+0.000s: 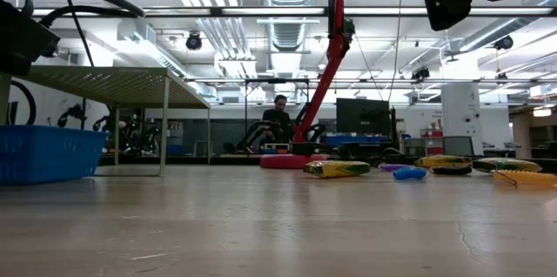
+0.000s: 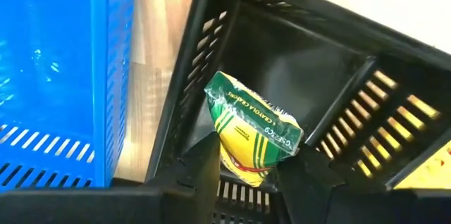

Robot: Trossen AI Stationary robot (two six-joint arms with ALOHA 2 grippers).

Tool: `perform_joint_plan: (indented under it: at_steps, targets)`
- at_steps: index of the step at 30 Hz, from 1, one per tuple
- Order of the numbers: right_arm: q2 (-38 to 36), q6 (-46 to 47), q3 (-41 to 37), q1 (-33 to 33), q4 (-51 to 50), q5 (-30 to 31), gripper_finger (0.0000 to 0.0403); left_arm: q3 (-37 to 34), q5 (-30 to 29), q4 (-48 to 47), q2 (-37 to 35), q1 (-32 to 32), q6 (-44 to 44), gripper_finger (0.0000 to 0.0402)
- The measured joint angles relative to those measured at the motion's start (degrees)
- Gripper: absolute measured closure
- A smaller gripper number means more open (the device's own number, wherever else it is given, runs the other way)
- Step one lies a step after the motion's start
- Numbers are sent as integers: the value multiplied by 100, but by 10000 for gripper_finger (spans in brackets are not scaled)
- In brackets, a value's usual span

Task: Pick & Place Office Desk Supplies
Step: Put the crayons box into the black bin

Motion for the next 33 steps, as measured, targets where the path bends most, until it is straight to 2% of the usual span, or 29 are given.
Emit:
perform_joint_plan:
  at_steps: [16, 20, 28, 33]
  targets:
    - [0, 0, 0, 0, 0, 2, 319, 0, -24, -11, 0, 4, -36, 261]
    - [0, 0, 0, 2, -2, 1, 325, 0, -31, 24, 0, 7, -41, 228]
    - [0, 0, 0, 0, -1, 0, 335, 1, -68, 148, 0, 7, 7, 126]
    - [0, 0, 0, 2, -2, 1, 329, 2, -63, 145, 0, 7, 20, 93]
